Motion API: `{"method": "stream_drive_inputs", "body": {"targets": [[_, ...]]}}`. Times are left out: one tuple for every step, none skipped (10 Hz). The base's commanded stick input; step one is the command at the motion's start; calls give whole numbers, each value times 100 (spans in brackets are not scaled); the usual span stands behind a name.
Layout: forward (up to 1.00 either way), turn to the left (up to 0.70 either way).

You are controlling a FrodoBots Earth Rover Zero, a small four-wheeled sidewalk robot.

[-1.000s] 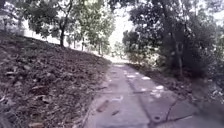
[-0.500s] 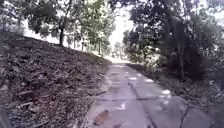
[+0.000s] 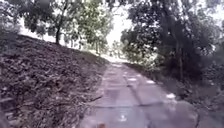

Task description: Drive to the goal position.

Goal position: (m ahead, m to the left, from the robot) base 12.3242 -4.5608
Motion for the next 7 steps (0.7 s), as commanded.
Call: {"method": "stream_drive_inputs", "body": {"targets": [[50, 0], [50, 0], [50, 0], [50, 0], [50, 0], [50, 0], [50, 0]]}}
